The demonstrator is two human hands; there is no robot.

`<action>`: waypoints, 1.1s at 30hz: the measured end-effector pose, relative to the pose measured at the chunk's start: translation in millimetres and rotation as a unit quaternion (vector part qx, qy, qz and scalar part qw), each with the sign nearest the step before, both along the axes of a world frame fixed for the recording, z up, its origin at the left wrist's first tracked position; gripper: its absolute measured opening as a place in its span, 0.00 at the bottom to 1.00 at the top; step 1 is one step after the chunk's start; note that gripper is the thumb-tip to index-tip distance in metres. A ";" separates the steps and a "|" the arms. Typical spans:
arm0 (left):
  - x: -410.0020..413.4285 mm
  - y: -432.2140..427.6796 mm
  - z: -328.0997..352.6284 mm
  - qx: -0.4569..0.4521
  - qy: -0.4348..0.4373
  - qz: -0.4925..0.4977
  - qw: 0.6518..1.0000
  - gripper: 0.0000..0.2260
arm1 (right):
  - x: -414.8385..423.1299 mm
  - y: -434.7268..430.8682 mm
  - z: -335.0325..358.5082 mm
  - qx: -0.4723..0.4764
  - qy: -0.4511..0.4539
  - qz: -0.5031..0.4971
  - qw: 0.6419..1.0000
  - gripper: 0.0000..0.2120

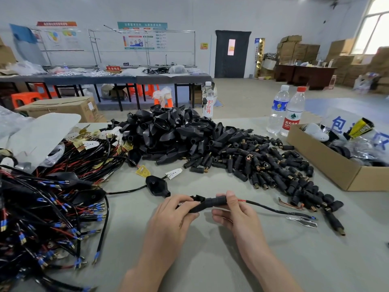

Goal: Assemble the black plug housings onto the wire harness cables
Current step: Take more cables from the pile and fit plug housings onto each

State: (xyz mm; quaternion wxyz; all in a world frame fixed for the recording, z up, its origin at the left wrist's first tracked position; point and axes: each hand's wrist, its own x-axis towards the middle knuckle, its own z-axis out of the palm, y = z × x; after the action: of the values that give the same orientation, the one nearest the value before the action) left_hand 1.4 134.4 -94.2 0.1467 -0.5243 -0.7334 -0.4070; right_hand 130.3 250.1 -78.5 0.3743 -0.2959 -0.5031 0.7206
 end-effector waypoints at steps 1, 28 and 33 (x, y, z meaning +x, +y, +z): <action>0.2 0.2 -0.2 -0.002 0.002 -0.001 1.000 0.09 | -0.2 0.1 -0.4 0.003 -0.002 0.002 1.000 0.21; 7.5 -0.5 -1.2 -0.002 -0.056 -0.032 0.998 0.10 | -2.1 -3.6 0.6 -0.032 0.020 0.049 0.998 0.19; 9.5 -1.3 1.9 -0.006 -0.041 -0.022 0.999 0.07 | -1.6 -4.3 1.0 -0.045 0.034 0.054 0.997 0.18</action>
State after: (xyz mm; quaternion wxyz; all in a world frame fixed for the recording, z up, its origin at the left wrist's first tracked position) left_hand 11.0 133.1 -92.3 0.1041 -0.5240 -0.7295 -0.4271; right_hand 128.7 245.7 -77.6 0.3377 -0.2601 -0.4725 0.7714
